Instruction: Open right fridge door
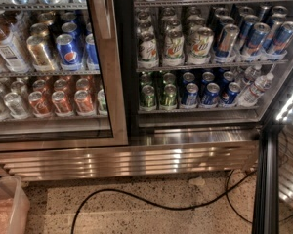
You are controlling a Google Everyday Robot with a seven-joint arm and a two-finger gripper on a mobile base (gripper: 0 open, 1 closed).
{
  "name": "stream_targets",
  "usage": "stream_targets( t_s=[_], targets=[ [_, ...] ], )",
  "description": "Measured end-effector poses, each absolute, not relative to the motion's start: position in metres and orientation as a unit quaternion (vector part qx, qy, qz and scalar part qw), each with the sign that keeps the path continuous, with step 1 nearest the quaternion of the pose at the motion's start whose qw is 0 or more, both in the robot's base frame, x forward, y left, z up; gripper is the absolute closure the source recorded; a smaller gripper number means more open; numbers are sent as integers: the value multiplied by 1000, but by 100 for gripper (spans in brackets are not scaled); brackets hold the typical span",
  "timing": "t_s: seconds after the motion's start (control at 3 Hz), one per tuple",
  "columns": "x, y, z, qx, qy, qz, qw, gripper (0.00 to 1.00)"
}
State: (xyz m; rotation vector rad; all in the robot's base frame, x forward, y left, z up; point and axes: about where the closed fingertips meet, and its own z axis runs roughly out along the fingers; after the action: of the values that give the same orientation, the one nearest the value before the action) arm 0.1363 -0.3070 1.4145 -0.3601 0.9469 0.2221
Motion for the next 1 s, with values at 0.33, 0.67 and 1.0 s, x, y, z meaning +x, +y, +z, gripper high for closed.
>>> stream_targets(
  t_s=[0.33, 0.67, 1.0],
  targets=[
    [120, -290, 1445, -259, 398, 16, 880, 0],
    [113, -275, 1460, -326, 347, -71, 876, 0],
    [114, -266, 1465, -370, 303, -142, 866, 0]
  ],
)
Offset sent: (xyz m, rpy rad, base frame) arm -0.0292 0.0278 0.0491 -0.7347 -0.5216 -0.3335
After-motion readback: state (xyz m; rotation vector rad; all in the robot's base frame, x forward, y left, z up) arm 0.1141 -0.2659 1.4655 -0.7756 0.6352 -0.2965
